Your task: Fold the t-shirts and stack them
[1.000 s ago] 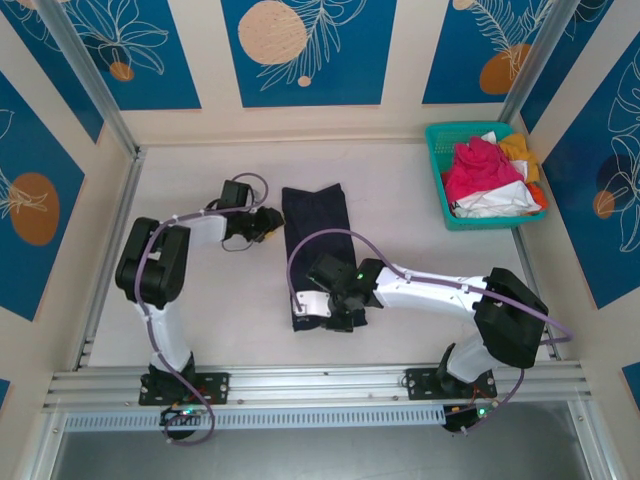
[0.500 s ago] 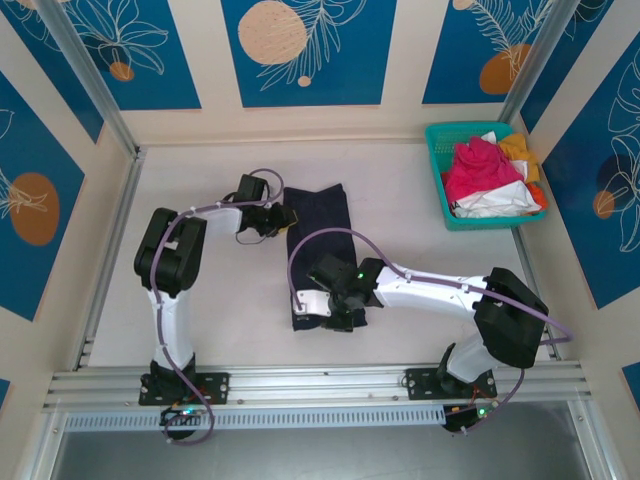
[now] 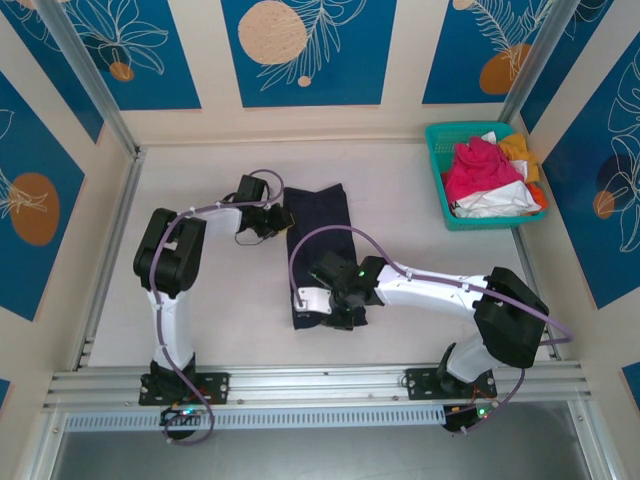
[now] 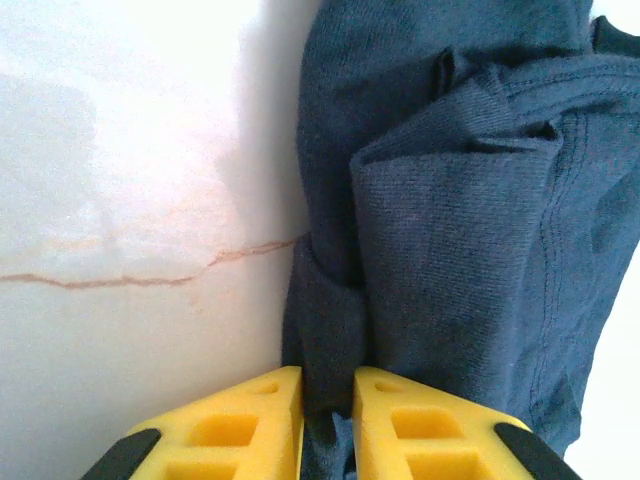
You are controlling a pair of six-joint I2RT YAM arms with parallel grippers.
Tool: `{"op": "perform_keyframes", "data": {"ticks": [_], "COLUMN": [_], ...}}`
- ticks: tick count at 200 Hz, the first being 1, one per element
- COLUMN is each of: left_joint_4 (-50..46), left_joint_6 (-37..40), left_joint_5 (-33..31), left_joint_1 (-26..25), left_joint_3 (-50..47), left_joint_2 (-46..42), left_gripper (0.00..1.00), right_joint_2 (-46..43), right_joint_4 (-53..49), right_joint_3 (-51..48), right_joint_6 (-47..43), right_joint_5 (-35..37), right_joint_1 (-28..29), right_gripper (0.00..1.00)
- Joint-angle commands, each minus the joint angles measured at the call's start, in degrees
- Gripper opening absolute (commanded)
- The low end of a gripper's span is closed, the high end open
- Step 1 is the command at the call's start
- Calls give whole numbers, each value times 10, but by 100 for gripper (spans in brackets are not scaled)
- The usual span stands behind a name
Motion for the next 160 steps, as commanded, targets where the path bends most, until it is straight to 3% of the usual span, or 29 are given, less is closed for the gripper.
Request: {"op": "perform_keyframes", "data": {"ticks": [1, 27, 83, 160], "left_joint_4": [-10, -7, -16, -24], "left_joint_6": [6, 6, 34, 61], "left_joint_5": [0, 16, 49, 71], "left_joint_1": [-3, -6, -8, -24], "left_joint_3": [-2, 13, -19, -148], "left_joint_2": [10, 31, 12, -66], "left_gripper": [19, 0, 0, 0], "right_joint_2": [-16, -19, -58, -56], "right_joint_4": [-2, -10, -87, -159], "right_joint_3": [3, 9, 56, 168], "right_joint_6": [3, 2, 2, -77], "right_joint_5": [-18, -19, -70, -36], "right_joint_1": [-6, -6, -7, -55], "right_gripper": [0, 0, 0, 0]}}
